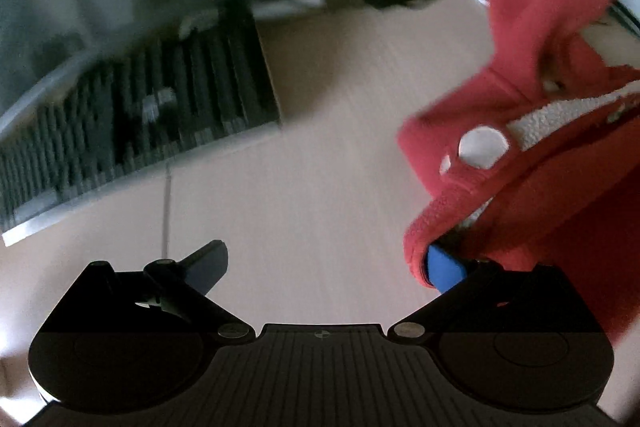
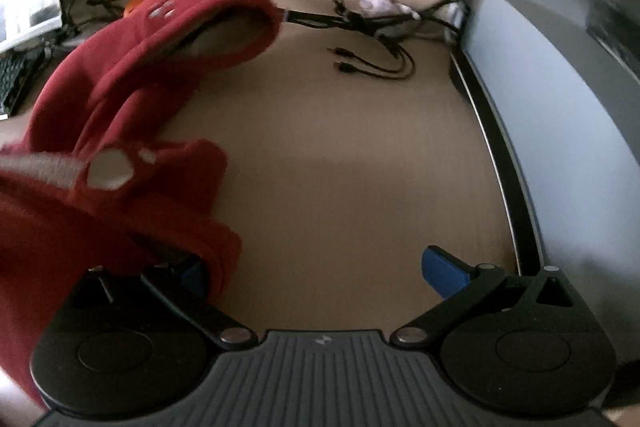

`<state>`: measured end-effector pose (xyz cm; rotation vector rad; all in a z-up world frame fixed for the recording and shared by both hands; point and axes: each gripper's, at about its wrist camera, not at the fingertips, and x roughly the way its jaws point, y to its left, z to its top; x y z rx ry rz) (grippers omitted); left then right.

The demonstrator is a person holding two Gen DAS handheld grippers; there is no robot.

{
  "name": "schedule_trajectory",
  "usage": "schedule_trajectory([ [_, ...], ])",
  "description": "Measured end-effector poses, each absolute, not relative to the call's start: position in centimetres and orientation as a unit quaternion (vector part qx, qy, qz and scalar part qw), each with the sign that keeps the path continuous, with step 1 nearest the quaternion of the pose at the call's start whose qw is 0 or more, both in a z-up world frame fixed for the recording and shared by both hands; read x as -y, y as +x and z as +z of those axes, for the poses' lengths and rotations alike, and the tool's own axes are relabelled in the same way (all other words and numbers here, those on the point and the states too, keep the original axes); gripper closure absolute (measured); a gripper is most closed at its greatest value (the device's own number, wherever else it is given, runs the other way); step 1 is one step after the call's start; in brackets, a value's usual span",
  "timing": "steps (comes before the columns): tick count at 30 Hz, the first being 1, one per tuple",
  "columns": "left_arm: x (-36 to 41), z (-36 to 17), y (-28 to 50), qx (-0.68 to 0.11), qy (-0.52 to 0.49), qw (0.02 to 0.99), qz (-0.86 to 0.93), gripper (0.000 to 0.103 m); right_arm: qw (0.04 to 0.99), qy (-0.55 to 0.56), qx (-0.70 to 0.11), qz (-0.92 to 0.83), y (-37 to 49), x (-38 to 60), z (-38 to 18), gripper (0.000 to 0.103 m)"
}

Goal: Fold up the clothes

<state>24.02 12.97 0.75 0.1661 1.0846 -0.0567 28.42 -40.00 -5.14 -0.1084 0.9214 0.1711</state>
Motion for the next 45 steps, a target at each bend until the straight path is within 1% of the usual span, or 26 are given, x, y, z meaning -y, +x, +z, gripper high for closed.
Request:
schedule_trajectory([
  [3, -12.6, 1.5, 22.2, -0.514, 0.068, 0.855, -0.031, 0.0, 0.897, -0.059, -0.431, 0.078, 28.1, 39.6, -3.9, 0.0],
  [11, -12.1, 6.3, 20.5, -0.459, 0.107, 0.88, -0.055, 0.0, 0.918, -0.083, -0.385, 0.044, 24.6, 38.4, 0.8, 0.0],
  [19, -12.2, 7.7, 15.7, -0.434, 0.107, 0.887, -0.116, 0.0, 0.922, -0.108, -0.369, 0.031, 19.5, 39.1, 5.4, 0.0],
  [22, -12.5, 9.3, 13.9, -0.42, 0.098, 0.891, -0.143, 0.0, 0.924, -0.109, -0.362, 0.045, 20.1, 39.2, 7.3, 0.0],
  [25, -12.0, 10.2, 14.8, -0.392, 0.103, 0.904, -0.134, 0.0, 0.922, -0.127, -0.362, 0.044, 24.5, 37.0, 6.4, 0.0],
  [27, -11.5, 8.9, 18.0, -0.39, 0.086, 0.91, -0.115, 0.0, 0.915, -0.124, -0.381, 0.044, 28.1, 35.1, 4.3, 0.0],
  [29, -11.0, 7.4, 21.3, -0.388, 0.066, 0.914, -0.096, 0.0, 0.903, -0.096, -0.416, 0.048, 30.8, 33.9, 2.2, 0.0],
  [31, -10.7, 5.3, 24.6, -0.418, 0.026, 0.905, -0.075, 0.0, 0.894, -0.063, -0.44, 0.054, 32.6, 33.2, 0.9, 0.0],
  [33, -10.8, 4.9, 25.9, -0.424, 0.002, 0.903, -0.07, 0.001, 0.906, -0.031, -0.417, 0.073, 32.1, 33.9, 2.2, 0.0],
  [36, -11.6, 7.6, 24.7, -0.389, -0.021, 0.917, -0.083, 0.0, 0.93, 0.012, -0.359, 0.083, 29.9, 36.6, 5.3, 0.0],
  [39, -11.9, 10.6, 22.0, -0.354, -0.028, 0.926, -0.129, 0.0, 0.94, 0.022, -0.323, 0.111, 27.6, 38.5, 7.3, 0.0],
  [42, -10.2, 11.2, 18.7, -0.361, -0.018, 0.9, -0.244, 0.0, 0.921, -0.033, -0.347, 0.171, 25.6, 37.8, 6.3, 0.0],
  [45, -6.8, 8.6, 16.0, -0.389, -0.006, 0.857, -0.338, 0.0, 0.887, -0.07, -0.39, 0.236, 24.8, 35.8, 3.2, 0.0],
])
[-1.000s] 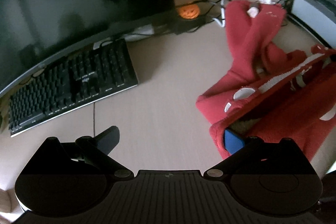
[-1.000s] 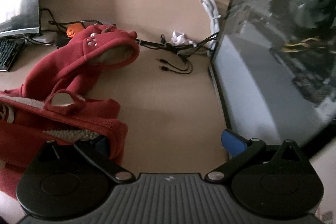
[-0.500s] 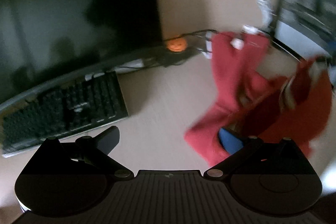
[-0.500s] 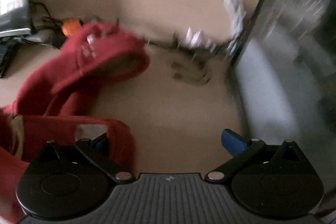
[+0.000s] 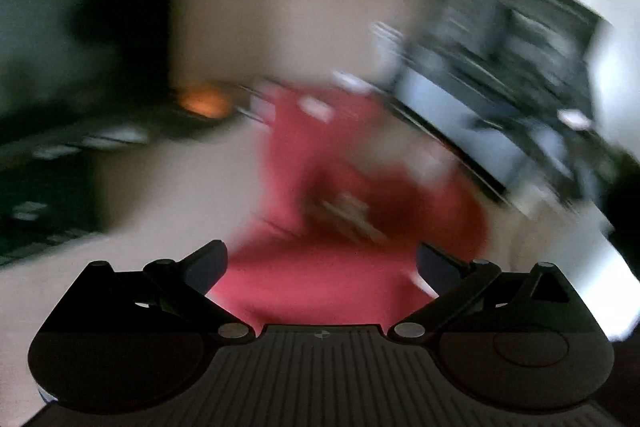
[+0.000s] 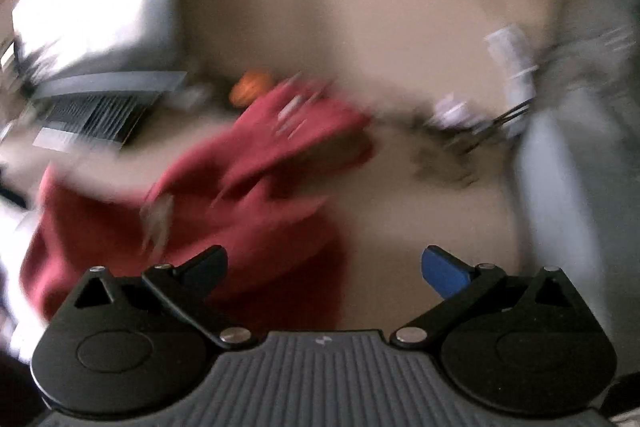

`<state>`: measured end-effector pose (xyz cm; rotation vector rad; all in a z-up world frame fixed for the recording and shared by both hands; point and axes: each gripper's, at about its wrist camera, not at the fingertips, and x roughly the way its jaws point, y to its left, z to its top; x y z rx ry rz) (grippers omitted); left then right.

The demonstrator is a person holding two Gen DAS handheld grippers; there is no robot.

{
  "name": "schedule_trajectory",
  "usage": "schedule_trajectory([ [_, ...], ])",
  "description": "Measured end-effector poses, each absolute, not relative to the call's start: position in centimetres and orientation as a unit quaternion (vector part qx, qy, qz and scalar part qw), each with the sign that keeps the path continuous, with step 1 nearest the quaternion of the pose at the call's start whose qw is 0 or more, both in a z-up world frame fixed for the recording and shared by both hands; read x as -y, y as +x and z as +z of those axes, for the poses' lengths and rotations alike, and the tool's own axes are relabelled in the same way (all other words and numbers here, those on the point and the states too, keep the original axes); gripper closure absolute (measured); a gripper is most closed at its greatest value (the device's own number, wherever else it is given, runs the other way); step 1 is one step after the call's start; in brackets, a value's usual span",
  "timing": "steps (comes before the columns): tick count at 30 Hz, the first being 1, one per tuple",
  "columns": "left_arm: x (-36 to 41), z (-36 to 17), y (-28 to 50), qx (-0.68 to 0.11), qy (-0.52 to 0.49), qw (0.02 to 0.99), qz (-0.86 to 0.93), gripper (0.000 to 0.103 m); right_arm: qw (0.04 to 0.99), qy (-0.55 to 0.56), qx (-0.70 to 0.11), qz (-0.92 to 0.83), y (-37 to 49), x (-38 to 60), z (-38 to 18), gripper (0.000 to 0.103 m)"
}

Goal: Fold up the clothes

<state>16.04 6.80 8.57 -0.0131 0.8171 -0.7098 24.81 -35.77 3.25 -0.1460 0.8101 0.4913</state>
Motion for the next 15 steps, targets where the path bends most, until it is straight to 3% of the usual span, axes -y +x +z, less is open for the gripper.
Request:
schedule_trajectory([
  [3, -3.8, 5.0, 17.2, -0.427, -0.032, 0.82, -0.38, 0.0, 0.886, -0.081, -0.399, 0.22, 26.6, 33.3, 0.9, 0.0],
  [6, -3.5, 3.8, 21.5, -0.419, -0.053, 0.858, -0.292, 0.0, 0.925, -0.04, -0.367, 0.088, 29.6, 33.4, 0.6, 0.0],
  [10, -8.2, 5.9, 24.3, -0.377, -0.096, 0.915, -0.108, 0.0, 0.944, -0.016, -0.328, -0.016, 29.8, 35.4, 1.5, 0.0],
  [15, -8.3, 6.9, 22.8, -0.368, -0.097, 0.914, -0.139, 0.0, 0.954, 0.049, -0.291, 0.055, 26.2, 37.2, 2.7, 0.0],
])
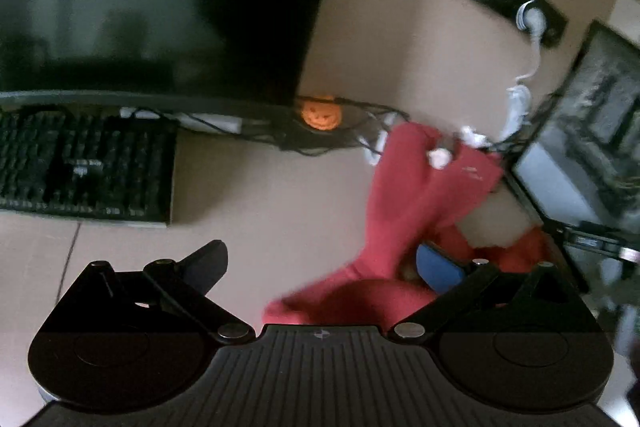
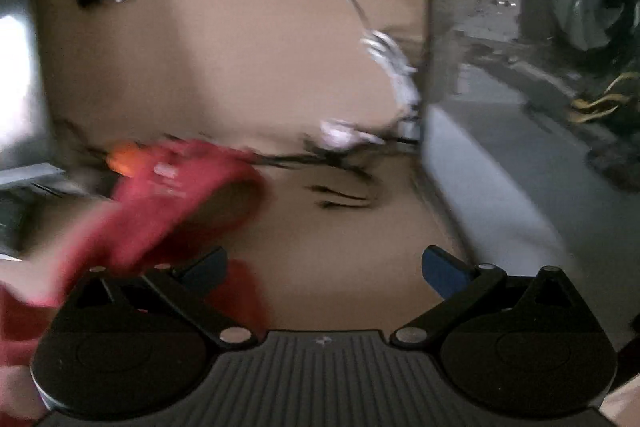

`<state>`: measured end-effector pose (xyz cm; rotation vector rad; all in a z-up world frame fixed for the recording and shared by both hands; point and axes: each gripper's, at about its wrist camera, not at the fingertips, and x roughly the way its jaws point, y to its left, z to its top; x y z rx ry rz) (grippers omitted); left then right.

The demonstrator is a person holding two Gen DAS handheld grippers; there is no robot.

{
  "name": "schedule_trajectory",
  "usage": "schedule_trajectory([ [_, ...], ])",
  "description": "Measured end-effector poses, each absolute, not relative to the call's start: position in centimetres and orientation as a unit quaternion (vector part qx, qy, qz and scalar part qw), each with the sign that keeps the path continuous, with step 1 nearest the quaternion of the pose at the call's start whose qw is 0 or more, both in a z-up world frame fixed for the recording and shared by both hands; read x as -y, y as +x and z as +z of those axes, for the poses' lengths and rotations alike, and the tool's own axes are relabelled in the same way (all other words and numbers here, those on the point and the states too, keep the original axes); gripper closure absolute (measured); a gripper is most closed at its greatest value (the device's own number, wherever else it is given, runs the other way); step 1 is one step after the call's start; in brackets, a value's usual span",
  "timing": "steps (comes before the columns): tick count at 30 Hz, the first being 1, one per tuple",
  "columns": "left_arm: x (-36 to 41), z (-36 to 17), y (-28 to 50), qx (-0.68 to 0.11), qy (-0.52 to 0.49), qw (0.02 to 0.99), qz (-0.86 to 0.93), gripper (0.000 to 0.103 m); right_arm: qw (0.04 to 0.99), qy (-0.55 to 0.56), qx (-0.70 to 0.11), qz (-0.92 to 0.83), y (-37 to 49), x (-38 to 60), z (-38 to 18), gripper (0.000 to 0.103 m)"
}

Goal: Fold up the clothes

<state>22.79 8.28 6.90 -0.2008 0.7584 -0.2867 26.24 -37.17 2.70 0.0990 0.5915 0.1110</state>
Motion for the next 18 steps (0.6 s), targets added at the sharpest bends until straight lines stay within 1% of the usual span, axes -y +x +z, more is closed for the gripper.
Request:
schedule_trajectory([
  [3, -6.3, 6.8, 22.0, -0.37, -0.095, 0.906, -0.183, 0.0, 0.947, 0.059, -0.285, 0.137, 25.7, 35.5, 3.4, 0.0],
  [6, -4.4, 6.6, 21.2, -0.372, -0.093, 0.896, -0.226, 0.0, 0.947, -0.014, -0.292, 0.131, 26.8, 33.0, 3.1, 0.0],
  [9, -2.5, 6.5, 20.5, -0.372, -0.09, 0.884, -0.269, 0.0, 0.947, -0.043, -0.298, 0.111, 27.3, 31.8, 2.2, 0.0],
  [13, 0.0, 5.9, 20.7, -0.334, -0.019, 0.918, -0.212, 0.0, 0.951, -0.032, -0.28, 0.128, 25.2, 31.4, 2.4, 0.0],
  [16, 0.3, 6.0, 19.6, -0.329, -0.018, 0.916, -0.229, 0.0, 0.948, -0.014, -0.27, 0.166, 22.4, 30.9, 3.2, 0.0],
  [18, -0.2, 6.2, 18.5, -0.328, -0.02, 0.918, -0.222, 0.0, 0.937, -0.006, -0.288, 0.199, 21.0, 30.0, 2.8, 0.0],
])
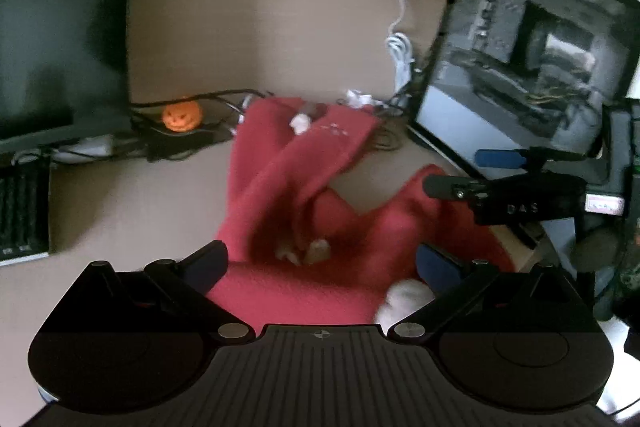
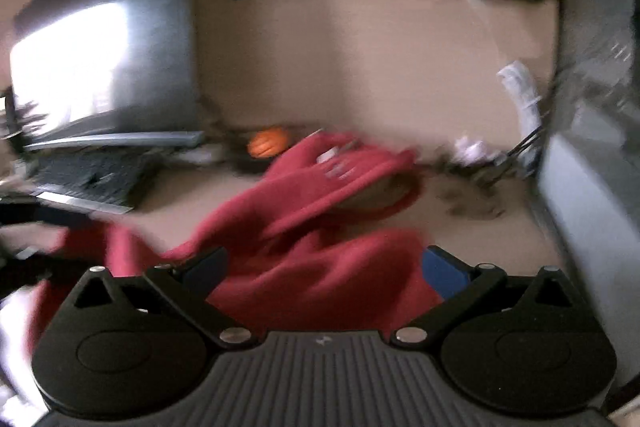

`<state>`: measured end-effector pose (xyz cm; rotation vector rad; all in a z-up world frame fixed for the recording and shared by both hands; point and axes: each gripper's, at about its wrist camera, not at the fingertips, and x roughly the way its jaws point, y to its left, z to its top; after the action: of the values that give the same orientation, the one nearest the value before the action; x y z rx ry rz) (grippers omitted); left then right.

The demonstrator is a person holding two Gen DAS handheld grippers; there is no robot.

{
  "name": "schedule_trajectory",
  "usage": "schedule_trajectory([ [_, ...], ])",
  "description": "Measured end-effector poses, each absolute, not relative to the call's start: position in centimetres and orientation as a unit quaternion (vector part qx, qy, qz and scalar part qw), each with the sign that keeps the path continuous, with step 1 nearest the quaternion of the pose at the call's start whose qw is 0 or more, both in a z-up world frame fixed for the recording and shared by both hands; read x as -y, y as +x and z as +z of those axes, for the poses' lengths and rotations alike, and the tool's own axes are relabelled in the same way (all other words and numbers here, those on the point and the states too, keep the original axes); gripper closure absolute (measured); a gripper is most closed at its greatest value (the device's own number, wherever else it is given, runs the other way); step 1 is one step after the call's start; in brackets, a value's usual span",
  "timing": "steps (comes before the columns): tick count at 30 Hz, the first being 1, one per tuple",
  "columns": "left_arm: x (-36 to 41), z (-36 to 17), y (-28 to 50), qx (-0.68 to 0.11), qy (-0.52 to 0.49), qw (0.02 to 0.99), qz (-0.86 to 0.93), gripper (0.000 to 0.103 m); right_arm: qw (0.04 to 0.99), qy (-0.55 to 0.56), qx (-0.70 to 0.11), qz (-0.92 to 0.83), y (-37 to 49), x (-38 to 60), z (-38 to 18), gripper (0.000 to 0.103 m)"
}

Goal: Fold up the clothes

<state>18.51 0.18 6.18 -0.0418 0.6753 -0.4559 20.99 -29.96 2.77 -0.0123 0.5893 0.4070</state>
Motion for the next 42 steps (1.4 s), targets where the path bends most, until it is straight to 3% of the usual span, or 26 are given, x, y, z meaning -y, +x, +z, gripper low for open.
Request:
schedule_trajectory([
  [8, -6.6, 4.5, 14.8, -0.376, -0.118, 0.914, -0.098, 0.0, 0.918, -0.012, -0.3, 0.259, 18.0, 23.5, -1.2, 0.001],
  [10, -8.1, 4.2, 13.4, -0.379, -0.138, 0.911, -0.084, 0.0, 0.917, -0.013, -0.306, 0.257, 19.0, 22.1, -2.0, 0.013],
  [14, -9.9, 4.0, 11.0, -0.381, -0.145, 0.911, -0.07, 0.0, 0.927, -0.013, -0.289, 0.24, 20.6, 21.2, -1.5, 0.014],
  [17, -11.0, 3.8, 9.3, -0.38, -0.147, 0.911, -0.062, 0.0, 0.922, -0.011, -0.302, 0.24, 21.3, 20.5, -1.4, 0.022],
  [18, -11.4, 3.7, 8.7, -0.38, -0.148, 0.911, -0.06, 0.0, 0.918, -0.017, -0.313, 0.242, 21.1, 20.1, -1.8, 0.02],
  [21, -12.7, 3.3, 7.6, -0.38, -0.159, 0.91, -0.046, 0.0, 0.912, -0.035, -0.329, 0.241, 19.5, 19.3, -3.2, 0.0],
  [29, -13.3, 2.4, 7.2, -0.387, -0.168, 0.903, -0.078, 0.0, 0.905, -0.013, -0.372, 0.208, 19.9, 18.3, -3.6, 0.0],
  [33, -11.9, 2.1, 6.9, -0.394, -0.159, 0.9, -0.098, 0.0, 0.913, -0.01, -0.342, 0.222, 18.2, 20.2, -1.2, 0.0],
  [35, -11.3, 2.5, 6.3, -0.385, -0.148, 0.905, -0.103, 0.0, 0.921, -0.024, -0.321, 0.218, 16.9, 21.4, -0.4, 0.007],
  [37, -11.0, 2.8, 5.8, -0.376, -0.139, 0.91, -0.102, 0.0, 0.922, -0.025, -0.315, 0.225, 16.1, 22.5, -0.5, 0.033],
  [39, -10.9, 2.5, 6.0, -0.382, -0.143, 0.909, -0.083, 0.0, 0.913, -0.01, -0.325, 0.245, 16.5, 23.3, -1.2, 0.044],
  [42, -10.6, 1.8, 6.7, -0.4, -0.157, 0.902, -0.041, 0.0, 0.917, -0.005, -0.316, 0.244, 17.5, 23.6, -2.3, 0.044],
])
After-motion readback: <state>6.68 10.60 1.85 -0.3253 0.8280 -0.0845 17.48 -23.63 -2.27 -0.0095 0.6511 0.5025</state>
